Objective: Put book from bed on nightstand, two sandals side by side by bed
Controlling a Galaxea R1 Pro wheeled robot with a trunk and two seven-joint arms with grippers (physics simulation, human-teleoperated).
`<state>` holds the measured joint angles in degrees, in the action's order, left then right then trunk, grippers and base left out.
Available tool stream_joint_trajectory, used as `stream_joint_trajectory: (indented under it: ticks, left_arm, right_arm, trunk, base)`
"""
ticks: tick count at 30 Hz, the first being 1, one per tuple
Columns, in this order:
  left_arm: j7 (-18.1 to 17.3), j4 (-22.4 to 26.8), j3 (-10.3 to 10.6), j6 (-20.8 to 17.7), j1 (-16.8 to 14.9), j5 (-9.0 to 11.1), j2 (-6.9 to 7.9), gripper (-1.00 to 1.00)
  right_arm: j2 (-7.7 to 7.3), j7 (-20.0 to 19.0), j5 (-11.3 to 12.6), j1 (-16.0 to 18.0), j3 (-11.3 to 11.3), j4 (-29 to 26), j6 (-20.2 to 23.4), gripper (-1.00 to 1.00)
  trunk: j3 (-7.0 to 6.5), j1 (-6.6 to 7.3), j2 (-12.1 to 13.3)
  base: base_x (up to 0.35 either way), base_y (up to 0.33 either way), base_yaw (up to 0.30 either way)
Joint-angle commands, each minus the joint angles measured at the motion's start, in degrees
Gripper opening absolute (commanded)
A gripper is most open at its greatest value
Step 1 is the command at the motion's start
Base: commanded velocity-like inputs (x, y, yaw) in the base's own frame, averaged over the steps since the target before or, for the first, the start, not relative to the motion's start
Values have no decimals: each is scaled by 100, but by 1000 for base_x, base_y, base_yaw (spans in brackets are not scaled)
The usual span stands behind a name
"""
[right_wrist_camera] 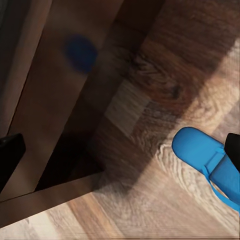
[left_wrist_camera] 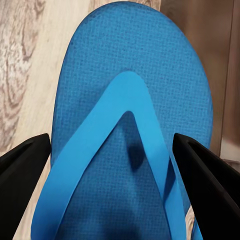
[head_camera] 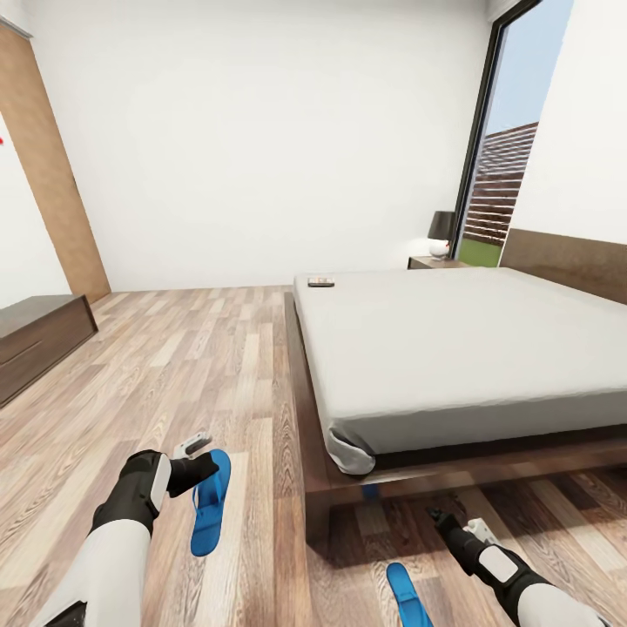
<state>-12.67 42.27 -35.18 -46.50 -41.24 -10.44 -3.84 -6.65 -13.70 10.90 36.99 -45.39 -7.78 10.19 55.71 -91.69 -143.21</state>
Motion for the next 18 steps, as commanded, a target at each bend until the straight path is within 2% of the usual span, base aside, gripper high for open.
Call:
stream_joint_trajectory:
  ticks: [1, 14, 18]
  left_arm:
    - [-49, 8, -35, -22, -6, -61, -9, -100]
    - [-45, 4, -40, -19, -6, -57, -7, -100]
    - [-50, 4, -41, -20, -6, -55, -4, -100]
  right_arm:
    - [-3, -24, 59, 1, 4, 3, 36, 100]
    - [-19, -89, 78, 1, 12, 39, 36, 100]
    - [-20, -100, 80, 1, 13, 40, 36, 100]
  trunk:
    - [6, 1, -2]
    - [6, 1, -2]
    - [6, 1, -2]
  base:
    - [0, 0, 0]
    - [0, 0, -1]
    - [0, 17, -98]
